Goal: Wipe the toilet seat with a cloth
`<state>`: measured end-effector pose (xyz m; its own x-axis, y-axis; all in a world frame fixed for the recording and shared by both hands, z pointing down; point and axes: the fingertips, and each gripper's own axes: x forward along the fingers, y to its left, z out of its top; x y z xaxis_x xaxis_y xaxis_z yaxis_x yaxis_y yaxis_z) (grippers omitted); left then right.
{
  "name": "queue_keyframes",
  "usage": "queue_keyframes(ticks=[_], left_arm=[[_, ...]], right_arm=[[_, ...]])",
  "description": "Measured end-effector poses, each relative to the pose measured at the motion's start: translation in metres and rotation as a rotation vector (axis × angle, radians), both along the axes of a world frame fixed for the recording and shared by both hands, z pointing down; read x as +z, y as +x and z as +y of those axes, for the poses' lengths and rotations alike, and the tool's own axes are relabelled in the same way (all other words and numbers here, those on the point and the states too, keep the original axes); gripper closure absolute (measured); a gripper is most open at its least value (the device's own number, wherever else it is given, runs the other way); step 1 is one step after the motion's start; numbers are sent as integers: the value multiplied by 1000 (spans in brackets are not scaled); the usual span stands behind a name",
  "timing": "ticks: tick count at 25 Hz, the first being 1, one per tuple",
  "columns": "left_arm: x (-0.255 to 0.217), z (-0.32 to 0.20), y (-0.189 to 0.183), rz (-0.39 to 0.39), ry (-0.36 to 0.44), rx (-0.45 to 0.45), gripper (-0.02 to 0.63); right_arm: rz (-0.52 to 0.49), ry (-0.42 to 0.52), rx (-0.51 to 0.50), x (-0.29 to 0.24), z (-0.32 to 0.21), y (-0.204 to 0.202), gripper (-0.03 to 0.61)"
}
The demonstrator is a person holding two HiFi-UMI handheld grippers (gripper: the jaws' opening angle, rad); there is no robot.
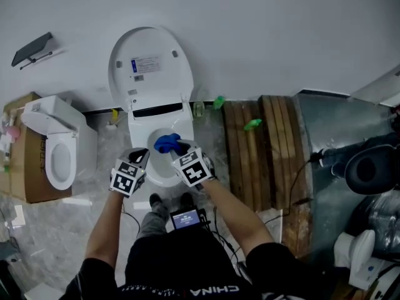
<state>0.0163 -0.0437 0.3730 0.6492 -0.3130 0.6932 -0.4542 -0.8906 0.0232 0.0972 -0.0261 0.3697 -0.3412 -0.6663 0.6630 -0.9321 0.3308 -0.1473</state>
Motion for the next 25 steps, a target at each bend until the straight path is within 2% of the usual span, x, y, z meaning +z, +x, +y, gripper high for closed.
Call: queue_keyframes(ticks=[6,13,25], left_arm=[[52,-13,5,-17,-51,-22,602],[133,-60,3,-1,-102,-36,602],[243,-137,-8,8,-128,-83,602]], right_arm=[[9,-56,-10,55,-21,5,517],[15,-103,37,142,-66,3,517],[35,-136,90,276,-154,5,517]])
